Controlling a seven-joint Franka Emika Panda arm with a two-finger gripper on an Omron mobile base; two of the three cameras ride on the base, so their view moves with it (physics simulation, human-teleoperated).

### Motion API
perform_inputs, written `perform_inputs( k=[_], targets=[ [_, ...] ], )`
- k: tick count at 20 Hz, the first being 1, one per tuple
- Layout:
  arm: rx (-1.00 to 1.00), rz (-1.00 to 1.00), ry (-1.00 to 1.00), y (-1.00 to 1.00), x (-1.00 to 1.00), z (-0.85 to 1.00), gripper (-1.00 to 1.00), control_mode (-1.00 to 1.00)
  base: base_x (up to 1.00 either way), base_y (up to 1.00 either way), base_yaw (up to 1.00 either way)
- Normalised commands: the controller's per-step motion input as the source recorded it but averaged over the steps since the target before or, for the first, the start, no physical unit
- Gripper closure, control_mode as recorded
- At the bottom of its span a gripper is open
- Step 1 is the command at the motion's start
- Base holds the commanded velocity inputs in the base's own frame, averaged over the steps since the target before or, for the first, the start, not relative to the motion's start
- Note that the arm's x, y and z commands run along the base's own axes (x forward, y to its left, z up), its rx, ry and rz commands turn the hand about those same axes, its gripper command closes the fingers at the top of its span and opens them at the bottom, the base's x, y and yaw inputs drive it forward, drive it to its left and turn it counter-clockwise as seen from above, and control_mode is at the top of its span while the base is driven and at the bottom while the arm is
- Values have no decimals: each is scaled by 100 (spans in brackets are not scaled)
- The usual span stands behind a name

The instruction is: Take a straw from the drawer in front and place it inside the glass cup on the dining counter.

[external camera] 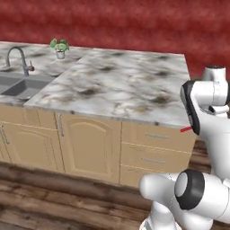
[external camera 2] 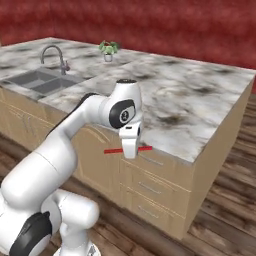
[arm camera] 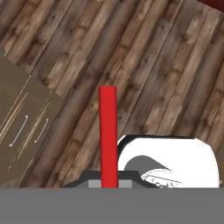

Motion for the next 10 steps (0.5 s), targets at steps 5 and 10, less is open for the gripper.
perform_inputs(
  k=[5,10],
  targets=[
    [0,0,0,0,0,0,100,100,-30,-2,-34],
    [0,0,0,0,0,0,100,100,-7,-13,-35]
  ],
)
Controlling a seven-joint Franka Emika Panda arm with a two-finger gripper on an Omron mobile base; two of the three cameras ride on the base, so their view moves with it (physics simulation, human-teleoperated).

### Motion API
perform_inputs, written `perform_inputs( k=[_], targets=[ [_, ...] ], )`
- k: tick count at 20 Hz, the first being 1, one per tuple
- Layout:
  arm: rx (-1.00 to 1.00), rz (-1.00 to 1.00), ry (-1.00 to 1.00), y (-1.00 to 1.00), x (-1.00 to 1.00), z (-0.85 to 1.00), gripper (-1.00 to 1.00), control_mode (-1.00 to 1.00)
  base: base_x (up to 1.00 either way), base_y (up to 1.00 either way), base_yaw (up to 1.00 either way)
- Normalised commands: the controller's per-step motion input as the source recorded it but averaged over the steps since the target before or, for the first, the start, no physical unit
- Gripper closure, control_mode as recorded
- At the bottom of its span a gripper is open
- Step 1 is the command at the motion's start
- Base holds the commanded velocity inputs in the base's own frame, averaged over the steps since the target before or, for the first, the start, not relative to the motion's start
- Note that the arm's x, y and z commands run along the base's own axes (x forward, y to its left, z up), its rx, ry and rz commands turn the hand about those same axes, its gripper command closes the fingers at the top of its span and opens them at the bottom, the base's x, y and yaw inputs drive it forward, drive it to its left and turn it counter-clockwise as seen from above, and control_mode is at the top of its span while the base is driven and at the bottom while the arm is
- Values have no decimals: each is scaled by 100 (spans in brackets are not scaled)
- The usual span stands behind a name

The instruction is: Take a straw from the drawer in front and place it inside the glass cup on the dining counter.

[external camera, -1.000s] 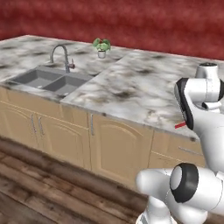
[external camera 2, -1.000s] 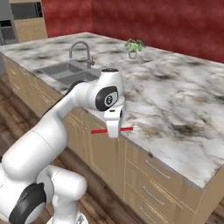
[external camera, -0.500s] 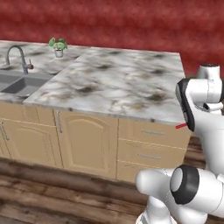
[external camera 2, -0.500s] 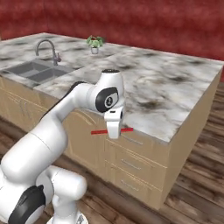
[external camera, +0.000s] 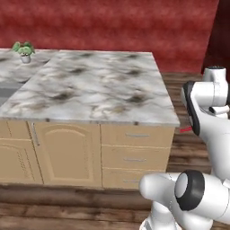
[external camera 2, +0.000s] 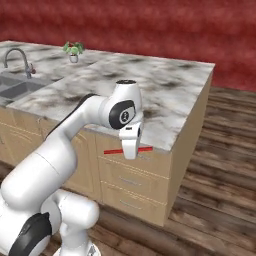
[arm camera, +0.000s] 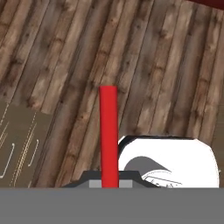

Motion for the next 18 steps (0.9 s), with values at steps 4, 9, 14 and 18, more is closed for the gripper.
perform_inputs(
  k=[4,9,14,18],
  targets=[
    [0,0,0,0,0,0,100,100,0,-53,-33],
    [0,0,0,0,0,0,100,100,0,-67,-27],
    [0,0,0,0,0,0,100,100,18,-72,-21],
    [0,0,0,0,0,0,100,100,69,-69,-10]
  ],
)
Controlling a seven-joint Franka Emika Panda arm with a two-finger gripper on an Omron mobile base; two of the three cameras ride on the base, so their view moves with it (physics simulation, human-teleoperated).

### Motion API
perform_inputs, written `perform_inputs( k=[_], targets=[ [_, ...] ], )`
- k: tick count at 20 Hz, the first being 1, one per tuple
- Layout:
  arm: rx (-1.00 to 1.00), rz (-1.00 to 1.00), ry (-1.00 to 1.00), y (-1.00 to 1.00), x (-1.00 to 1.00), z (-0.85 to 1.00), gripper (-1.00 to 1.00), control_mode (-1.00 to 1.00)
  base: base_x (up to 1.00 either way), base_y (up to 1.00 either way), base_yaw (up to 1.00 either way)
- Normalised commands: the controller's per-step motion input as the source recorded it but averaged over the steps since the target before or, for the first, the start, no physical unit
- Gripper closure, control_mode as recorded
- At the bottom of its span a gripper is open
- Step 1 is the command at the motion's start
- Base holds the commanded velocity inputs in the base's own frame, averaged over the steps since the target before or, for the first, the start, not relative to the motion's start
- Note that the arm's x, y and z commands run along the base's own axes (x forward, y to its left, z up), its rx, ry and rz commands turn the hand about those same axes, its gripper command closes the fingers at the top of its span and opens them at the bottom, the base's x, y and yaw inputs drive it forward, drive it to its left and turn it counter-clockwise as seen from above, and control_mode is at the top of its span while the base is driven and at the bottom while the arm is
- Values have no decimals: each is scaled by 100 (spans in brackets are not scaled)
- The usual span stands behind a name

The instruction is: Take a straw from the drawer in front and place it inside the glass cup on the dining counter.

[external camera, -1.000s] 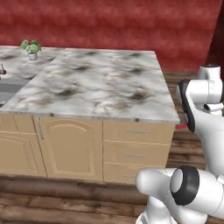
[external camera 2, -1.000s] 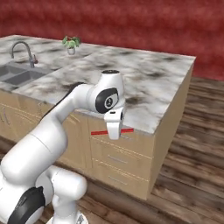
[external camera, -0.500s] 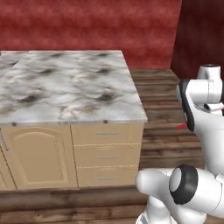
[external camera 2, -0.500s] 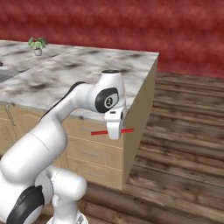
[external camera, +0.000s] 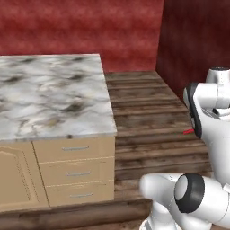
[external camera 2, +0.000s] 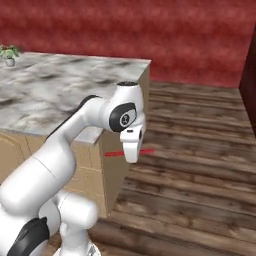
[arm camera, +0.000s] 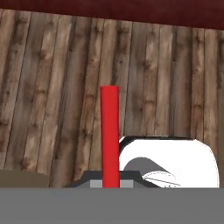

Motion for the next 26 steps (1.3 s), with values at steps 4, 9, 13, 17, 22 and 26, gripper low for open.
perform_inputs(
  k=[4,9,13,17,22,26],
  targets=[
    [0,0,0,0,0,0,100,100,96,-63,-3],
    [0,0,0,0,0,0,100,100,100,-60,0],
    [0,0,0,0,0,0,100,100,100,-59,0],
    [0,0,0,0,0,0,100,100,100,-57,0],
    [0,0,0,0,0,0,100,100,100,-50,0],
    [0,0,0,0,0,0,100,100,100,-42,0]
  ],
)
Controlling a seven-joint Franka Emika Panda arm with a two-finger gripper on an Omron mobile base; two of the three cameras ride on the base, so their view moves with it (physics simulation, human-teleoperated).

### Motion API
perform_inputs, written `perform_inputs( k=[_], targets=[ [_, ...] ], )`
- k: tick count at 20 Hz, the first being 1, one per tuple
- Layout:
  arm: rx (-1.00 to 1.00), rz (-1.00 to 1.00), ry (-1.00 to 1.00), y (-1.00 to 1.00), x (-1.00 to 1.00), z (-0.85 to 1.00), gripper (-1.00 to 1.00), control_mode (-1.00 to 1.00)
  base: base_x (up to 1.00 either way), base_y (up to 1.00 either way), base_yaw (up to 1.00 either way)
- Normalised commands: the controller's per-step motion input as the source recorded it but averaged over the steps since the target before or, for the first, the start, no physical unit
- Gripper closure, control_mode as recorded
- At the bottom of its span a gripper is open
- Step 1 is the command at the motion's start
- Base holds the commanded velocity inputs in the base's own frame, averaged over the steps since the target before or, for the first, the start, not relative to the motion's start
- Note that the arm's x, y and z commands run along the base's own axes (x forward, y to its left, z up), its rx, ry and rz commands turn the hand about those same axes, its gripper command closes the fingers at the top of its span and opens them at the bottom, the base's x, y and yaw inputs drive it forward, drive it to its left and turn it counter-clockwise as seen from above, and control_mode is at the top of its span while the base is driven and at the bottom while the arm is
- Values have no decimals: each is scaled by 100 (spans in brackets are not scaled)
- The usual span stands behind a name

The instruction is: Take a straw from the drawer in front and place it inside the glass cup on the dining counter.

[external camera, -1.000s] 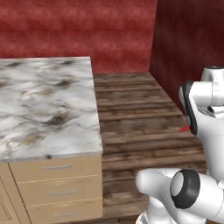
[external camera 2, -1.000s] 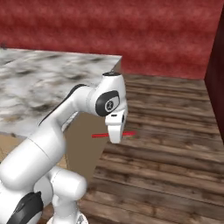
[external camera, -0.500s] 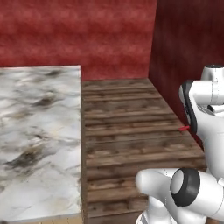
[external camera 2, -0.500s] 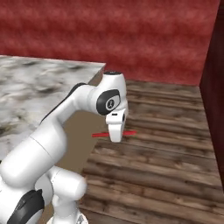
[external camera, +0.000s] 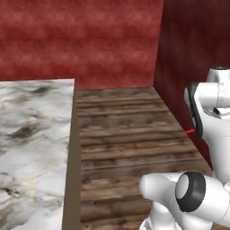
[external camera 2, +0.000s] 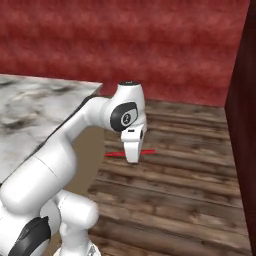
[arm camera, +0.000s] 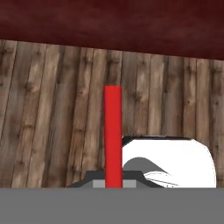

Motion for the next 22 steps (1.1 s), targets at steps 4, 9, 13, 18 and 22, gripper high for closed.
perform_inputs(
  k=[4,9,13,18,22],
  targets=[
    [0,0,0,0,0,0,100,100,100,-40,0],
    [0,0,0,0,0,0,100,100,100,-40,0],
    [0,0,0,0,0,0,100,100,100,-38,0],
    [0,0,0,0,0,0,100,100,100,-29,0],
    [0,0,0,0,0,0,100,100,100,-33,0]
  ],
)
